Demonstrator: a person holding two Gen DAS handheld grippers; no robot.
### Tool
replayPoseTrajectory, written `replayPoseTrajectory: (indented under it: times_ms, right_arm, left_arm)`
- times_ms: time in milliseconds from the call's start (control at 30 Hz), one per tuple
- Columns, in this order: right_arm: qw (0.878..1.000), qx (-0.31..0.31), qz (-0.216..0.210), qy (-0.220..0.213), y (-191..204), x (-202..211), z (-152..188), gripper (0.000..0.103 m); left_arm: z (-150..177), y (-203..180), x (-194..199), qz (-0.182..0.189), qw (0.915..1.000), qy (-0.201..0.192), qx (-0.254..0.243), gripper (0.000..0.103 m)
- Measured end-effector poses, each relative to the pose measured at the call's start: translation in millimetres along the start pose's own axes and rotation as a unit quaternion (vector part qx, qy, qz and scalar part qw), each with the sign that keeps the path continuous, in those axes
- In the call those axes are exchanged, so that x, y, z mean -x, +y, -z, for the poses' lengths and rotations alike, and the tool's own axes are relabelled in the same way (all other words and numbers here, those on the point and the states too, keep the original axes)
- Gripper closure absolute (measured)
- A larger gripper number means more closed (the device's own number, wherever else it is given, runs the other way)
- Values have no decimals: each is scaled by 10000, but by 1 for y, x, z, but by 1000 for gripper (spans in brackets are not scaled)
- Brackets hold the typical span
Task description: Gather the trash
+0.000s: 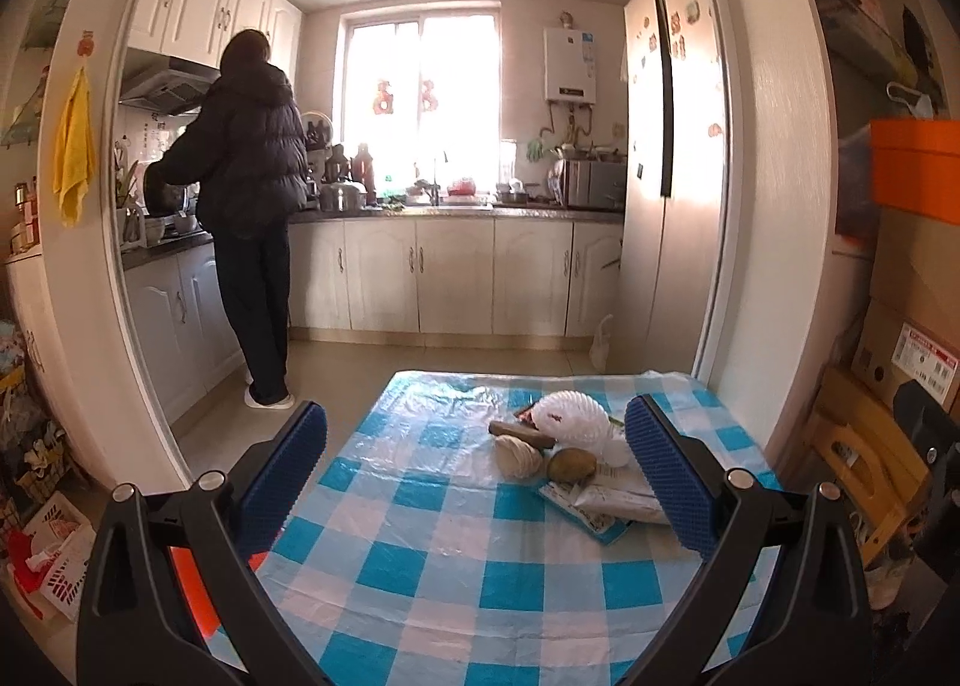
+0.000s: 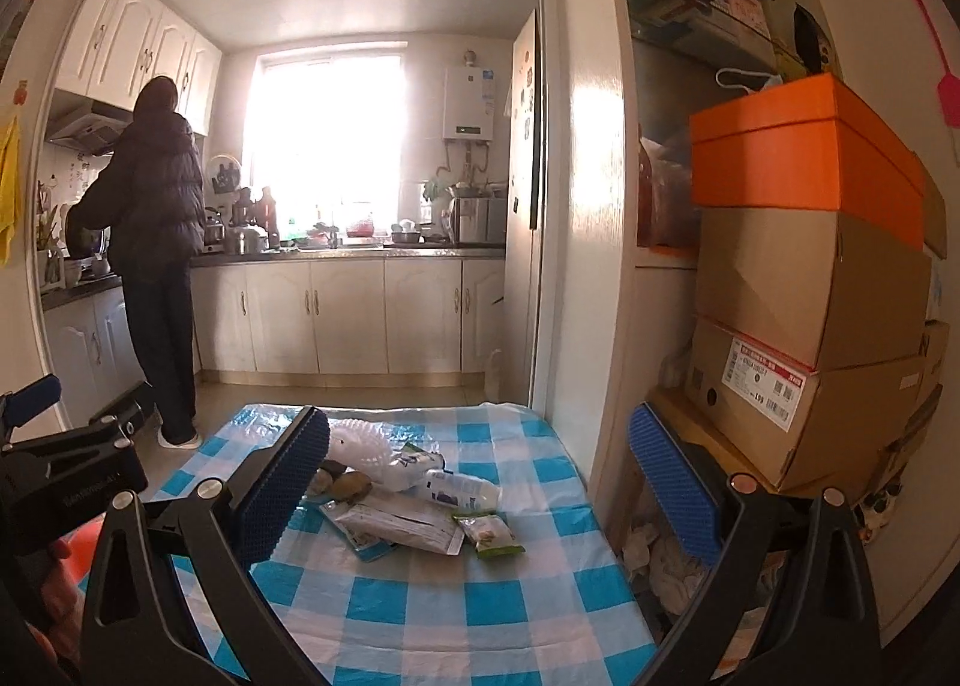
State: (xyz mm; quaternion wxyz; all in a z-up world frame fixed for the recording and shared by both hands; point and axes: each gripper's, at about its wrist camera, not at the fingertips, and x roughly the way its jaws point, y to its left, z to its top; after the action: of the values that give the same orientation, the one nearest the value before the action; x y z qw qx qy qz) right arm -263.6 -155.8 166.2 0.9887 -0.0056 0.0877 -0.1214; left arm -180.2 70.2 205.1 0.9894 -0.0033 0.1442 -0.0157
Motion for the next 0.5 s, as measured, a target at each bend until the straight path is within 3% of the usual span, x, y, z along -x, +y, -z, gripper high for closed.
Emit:
replayPoseTrajectory:
  times_ms: [500]
  right_arm:
    - [9998, -109, -46, -135, 2, 13, -10, 4]
  left_arm:
    - [-5, 15, 8, -66, 9998, -124, 158, 3]
